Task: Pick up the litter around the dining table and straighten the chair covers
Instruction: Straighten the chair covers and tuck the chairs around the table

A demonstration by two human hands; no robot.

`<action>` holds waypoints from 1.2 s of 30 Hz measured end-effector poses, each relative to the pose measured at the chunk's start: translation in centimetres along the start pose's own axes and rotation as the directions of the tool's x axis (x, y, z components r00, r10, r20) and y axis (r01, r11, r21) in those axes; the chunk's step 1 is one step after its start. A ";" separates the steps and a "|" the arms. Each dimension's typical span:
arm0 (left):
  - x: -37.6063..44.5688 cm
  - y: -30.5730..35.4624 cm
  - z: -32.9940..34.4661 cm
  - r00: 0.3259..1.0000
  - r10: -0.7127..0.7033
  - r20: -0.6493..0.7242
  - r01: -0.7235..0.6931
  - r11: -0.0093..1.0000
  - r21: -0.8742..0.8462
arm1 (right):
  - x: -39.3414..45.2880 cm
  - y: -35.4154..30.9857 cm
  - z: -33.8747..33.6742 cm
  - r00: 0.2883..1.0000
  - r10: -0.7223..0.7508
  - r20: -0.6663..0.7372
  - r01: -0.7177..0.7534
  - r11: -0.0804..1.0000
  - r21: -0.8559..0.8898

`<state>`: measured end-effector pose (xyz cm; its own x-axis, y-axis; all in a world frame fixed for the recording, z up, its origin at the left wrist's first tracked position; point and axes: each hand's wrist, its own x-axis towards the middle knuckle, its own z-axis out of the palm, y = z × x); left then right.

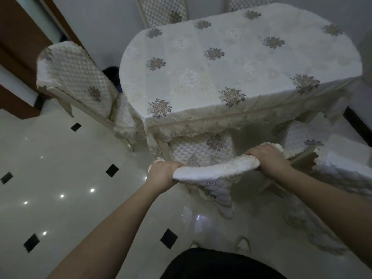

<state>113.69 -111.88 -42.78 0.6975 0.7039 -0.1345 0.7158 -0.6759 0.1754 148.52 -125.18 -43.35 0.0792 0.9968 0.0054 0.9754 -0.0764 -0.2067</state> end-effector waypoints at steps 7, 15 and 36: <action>-0.9 1.6 -1.6 0.975 -0.200 0.098 0.198 0.980 0.032 | -0.2 -1.6 -0.4 0.995 0.089 0.051 -0.080 0.983 -0.163; -1.5 2.6 -1.0 0.926 -0.343 0.160 0.325 0.937 0.131 | -1.3 -2.6 -0.8 0.992 0.074 0.105 -0.046 0.968 -0.245; -2.3 3.6 0.4 0.959 -0.282 0.031 0.275 0.951 0.144 | -2.1 -0.9 -1.4 0.991 0.086 0.098 -0.070 0.984 -0.162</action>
<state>114.70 -116.01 -42.19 0.4683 0.8586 -0.2087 0.8767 -0.4808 -0.0109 147.73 -127.19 -41.82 0.1425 0.9839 -0.1080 0.9880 -0.1481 -0.0451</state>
